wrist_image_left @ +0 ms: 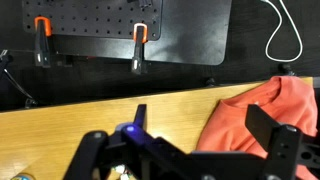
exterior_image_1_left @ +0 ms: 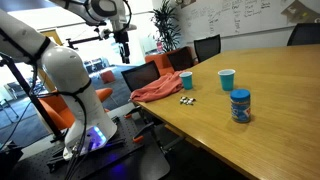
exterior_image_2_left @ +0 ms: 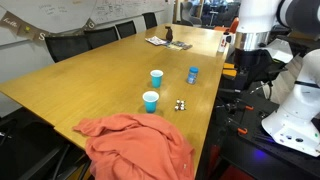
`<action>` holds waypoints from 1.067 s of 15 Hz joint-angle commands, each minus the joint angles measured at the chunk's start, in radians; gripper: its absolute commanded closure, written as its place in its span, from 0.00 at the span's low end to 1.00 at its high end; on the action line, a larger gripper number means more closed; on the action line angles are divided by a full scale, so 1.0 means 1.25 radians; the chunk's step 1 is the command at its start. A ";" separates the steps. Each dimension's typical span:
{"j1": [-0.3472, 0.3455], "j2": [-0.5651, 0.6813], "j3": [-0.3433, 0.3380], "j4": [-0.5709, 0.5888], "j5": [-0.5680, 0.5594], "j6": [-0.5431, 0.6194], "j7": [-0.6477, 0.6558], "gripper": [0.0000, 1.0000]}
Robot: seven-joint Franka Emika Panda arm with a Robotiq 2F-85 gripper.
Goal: Put the sweets in the left cup
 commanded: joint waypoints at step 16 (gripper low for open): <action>-0.162 0.260 0.037 0.008 -0.233 0.294 0.272 0.00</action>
